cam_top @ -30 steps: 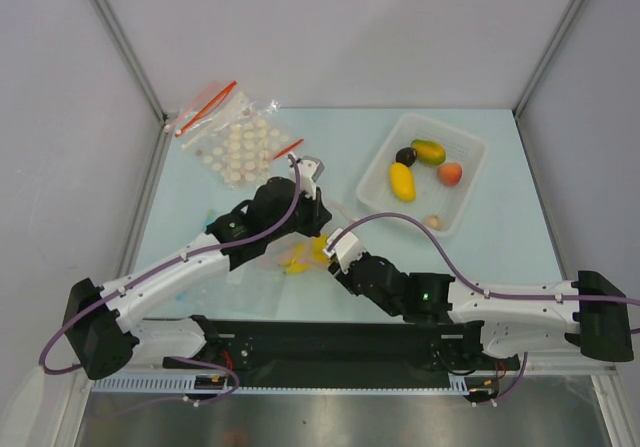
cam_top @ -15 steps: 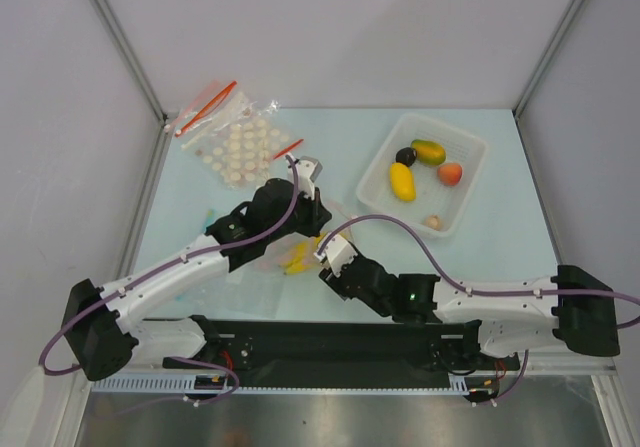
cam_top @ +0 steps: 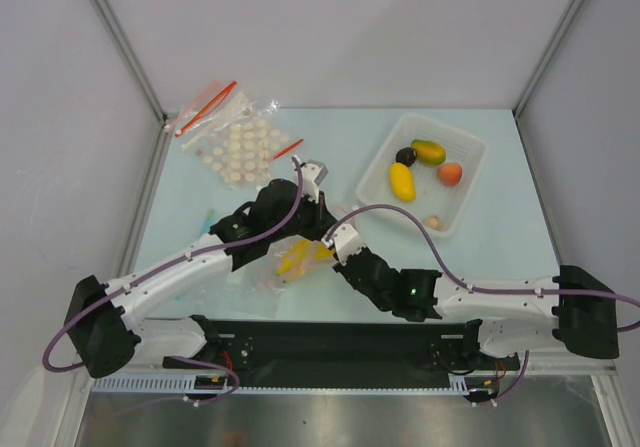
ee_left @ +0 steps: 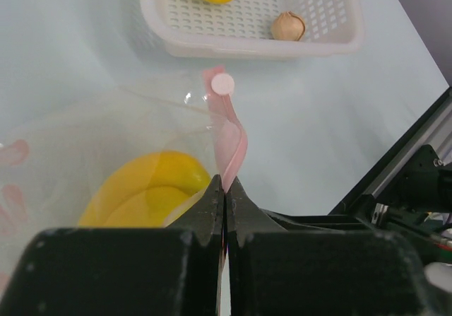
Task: Place the food in the zip-top bag and seal the zipper
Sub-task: Adjust the zipper food storage bag at the center of the board.
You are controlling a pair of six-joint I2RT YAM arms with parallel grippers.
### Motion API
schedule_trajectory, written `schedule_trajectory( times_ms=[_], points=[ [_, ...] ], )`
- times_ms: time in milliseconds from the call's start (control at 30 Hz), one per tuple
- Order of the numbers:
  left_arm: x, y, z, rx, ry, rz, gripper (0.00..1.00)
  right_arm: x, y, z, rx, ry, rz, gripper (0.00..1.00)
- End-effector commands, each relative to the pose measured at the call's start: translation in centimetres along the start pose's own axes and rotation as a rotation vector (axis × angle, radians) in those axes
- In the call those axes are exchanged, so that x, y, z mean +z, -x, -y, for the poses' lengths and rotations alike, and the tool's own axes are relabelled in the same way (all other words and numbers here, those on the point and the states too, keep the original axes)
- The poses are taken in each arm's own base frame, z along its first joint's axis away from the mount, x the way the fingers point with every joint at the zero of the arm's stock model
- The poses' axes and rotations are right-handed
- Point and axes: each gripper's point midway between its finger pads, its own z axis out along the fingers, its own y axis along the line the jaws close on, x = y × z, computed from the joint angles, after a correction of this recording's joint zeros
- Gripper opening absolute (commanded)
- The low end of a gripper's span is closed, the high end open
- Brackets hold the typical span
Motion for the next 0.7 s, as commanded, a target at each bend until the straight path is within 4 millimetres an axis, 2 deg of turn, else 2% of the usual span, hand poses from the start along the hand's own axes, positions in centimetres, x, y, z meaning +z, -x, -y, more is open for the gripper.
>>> schedule_trajectory(
  times_ms=[0,67,100,133,333,567,667],
  points=[
    [0.4,1.0,1.9,-0.027,-0.086,0.002,0.02,-1.4,3.2,2.1,0.103,-0.072,0.113,0.0],
    [0.5,0.9,2.3,-0.034,-0.105,-0.009,0.02,-1.8,3.0,3.0,0.112,-0.105,0.122,0.0],
    [0.6,0.6,2.5,-0.037,-0.12,-0.021,0.02,-2.2,4.0,3.3,0.147,-0.108,0.165,0.0],
    [0.7,0.6,2.7,-0.037,-0.129,-0.023,0.02,-2.4,4.0,3.6,0.156,-0.121,0.174,0.0],
    [0.8,0.1,3.9,-0.045,-0.185,-0.049,0.03,-3.3,4.4,4.5,0.179,-0.136,0.221,0.0],
    [1.5,-0.7,3.9,-0.029,-0.16,-0.08,0.03,-3.2,4.5,4.0,0.183,-0.112,0.22,0.0],
    [1.8,-0.8,4.7,-0.02,-0.174,-0.084,0.02,-2.9,4.5,3.9,0.206,-0.099,0.216,0.0]
  ],
)
